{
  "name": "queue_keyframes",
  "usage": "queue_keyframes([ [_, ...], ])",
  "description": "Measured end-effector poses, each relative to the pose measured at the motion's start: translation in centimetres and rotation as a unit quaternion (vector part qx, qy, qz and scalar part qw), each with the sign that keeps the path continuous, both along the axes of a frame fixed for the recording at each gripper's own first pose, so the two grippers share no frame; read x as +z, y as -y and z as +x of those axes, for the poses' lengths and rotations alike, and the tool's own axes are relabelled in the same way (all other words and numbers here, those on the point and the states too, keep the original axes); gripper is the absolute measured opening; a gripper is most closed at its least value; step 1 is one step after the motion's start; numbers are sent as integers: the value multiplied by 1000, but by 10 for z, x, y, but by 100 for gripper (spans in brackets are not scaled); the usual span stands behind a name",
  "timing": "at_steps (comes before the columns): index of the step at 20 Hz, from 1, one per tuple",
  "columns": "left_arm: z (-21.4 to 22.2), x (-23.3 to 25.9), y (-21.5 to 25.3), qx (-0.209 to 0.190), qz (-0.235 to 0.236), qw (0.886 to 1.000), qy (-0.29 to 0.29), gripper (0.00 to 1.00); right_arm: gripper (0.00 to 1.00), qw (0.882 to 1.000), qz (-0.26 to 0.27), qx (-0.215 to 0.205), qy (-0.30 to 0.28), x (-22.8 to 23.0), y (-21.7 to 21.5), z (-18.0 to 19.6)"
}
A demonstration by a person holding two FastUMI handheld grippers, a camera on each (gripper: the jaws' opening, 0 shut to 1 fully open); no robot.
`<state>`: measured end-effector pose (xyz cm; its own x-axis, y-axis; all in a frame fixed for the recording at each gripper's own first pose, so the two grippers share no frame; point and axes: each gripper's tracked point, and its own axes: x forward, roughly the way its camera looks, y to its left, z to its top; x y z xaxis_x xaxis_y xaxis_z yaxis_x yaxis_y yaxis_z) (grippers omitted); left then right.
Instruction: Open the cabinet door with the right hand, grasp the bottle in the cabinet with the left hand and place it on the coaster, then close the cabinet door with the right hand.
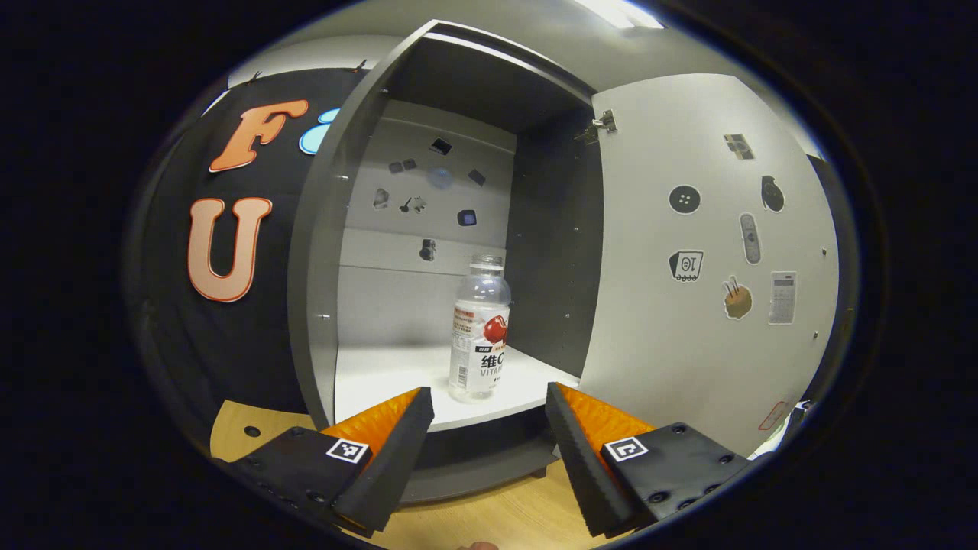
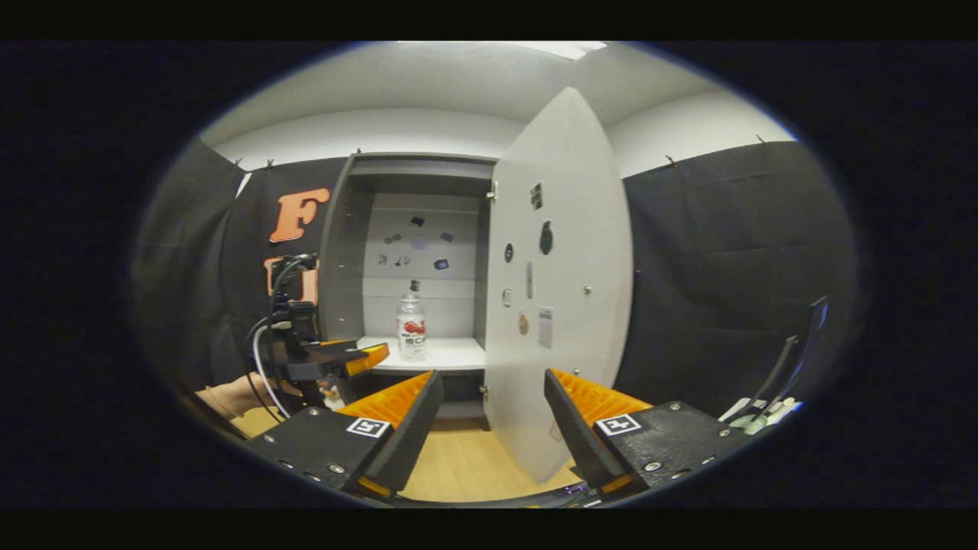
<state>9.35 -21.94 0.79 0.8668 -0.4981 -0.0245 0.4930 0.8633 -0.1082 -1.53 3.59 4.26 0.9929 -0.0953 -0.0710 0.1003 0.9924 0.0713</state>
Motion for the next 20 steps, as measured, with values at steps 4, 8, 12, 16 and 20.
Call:
queue_keyframes([
  [4, 23, -7, 10, -18, 5, 1000, -4, 99, 93, 1000, 1, 26, 0, -5, -36, 29],
  [8, 46, -4, 22, -30, 4, 1000, 5, 96, 94, 999, 1, 46, -15, -18, -58, 54],
  [12, 78, 1, 31, -28, 11, 999, 21, 96, 94, 999, 0, 43, -13, -22, -60, 77],
  [16, 104, 4, 41, -29, 13, 999, 30, 96, 94, 999, 9, 40, -13, -26, -58, 92],
  [20, 123, -1, 51, -35, 9, 999, 25, 96, 94, 999, 13, 38, -25, -34, -58, 101],
])
